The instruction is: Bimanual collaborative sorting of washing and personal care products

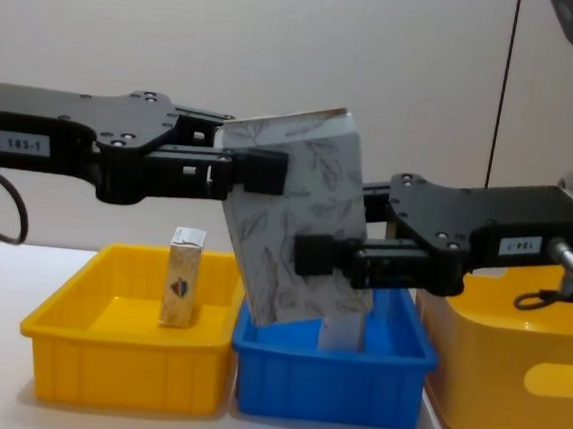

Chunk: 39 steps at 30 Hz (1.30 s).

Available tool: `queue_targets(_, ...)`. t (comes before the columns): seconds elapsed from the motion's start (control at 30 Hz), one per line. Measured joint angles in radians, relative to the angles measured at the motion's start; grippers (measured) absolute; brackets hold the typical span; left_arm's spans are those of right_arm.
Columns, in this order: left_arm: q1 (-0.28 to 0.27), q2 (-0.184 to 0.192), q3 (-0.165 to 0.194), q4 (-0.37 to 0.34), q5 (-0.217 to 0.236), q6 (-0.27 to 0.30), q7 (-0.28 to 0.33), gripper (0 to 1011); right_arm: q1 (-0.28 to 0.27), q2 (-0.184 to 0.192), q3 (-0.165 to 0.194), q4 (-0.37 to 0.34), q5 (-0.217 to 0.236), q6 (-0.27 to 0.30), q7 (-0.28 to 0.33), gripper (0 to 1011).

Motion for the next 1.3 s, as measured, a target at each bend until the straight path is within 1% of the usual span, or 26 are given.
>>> queue_targets(0.07,0.000,0.000,0.000,0.000,0.000,0.000,0.000,363,0.000,0.000,-0.002,0.000,0.000,-0.001,-0.001,524)
queue_targets(0.13,0.000,0.000,0.000,0.000,0.000,0.000,0.000,363,0.000,0.000,-0.004,0.000,0.000,-0.003,-0.002,437)
queue_targets(0.23,0.000,0.000,0.000,0.000,0.000,0.000,0.000,360,0.000,0.000,-0.006,-0.001,0.000,-0.006,-0.005,359)
queue_targets(0.4,0.000,0.000,0.000,0.000,0.000,0.000,0.000,363,0.000,0.001,-0.010,-0.003,0.002,-0.009,-0.006,351)
queue_targets(0.5,0.000,0.000,0.000,0.000,0.000,0.000,0.000,412,0.000,0.001,-0.012,-0.006,0.004,-0.010,-0.006,351)
queue_targets(0.53,0.000,0.000,0.000,0.000,0.000,0.000,0.000,430,-0.001,0.001,-0.013,-0.007,0.006,-0.011,-0.006,351)
queue_targets(0.6,0.000,0.000,0.000,0.000,0.000,0.000,0.000,499,-0.003,0.003,-0.014,-0.012,0.010,-0.013,-0.006,351)
queue_targets(0.63,0.000,0.000,0.000,0.000,0.000,0.000,0.000,511,-0.003,0.003,-0.014,-0.012,0.010,-0.013,-0.006,351)
queue_targets(0.67,0.000,0.000,0.000,0.000,0.000,0.000,0.000,577,-0.003,0.004,-0.014,-0.014,0.012,-0.013,-0.006,350)
queue_targets(0.73,0.000,0.000,0.000,0.000,0.000,0.000,0.000,617,-0.005,0.006,-0.014,-0.019,0.017,-0.014,-0.006,351)
queue_targets(0.8,0.000,0.000,0.000,0.000,0.000,0.000,0.000,694,-0.007,0.008,-0.014,-0.023,0.018,-0.014,-0.006,351)
queue_targets(0.93,0.000,0.000,0.000,0.000,0.000,0.000,0.000,786,-0.010,0.015,-0.014,-0.033,0.026,-0.015,-0.007,351)
queue_targets(0.97,0.000,0.000,0.000,0.000,0.000,0.000,0.000,838,-0.011,0.018,-0.013,-0.036,0.027,-0.015,-0.007,351)
queue_targets(1.07,0.000,0.000,0.000,0.000,0.000,0.000,0.000,898,-0.016,0.029,-0.008,-0.048,0.035,-0.015,-0.009,351)
queue_targets(1.1,0.000,0.000,0.000,0.000,0.000,0.000,0.000,945,-0.017,0.032,-0.007,-0.051,0.037,-0.015,-0.010,350)
queue_targets(1.2,0.000,0.000,0.000,0.000,0.000,0.000,0.000,1001,-0.023,0.045,-0.001,-0.064,0.045,-0.015,-0.013,351)
queue_targets(1.3,0.000,0.000,0.000,0.000,0.000,0.000,0.000,1001,-0.029,0.062,0.007,-0.079,0.053,-0.014,-0.017,351)
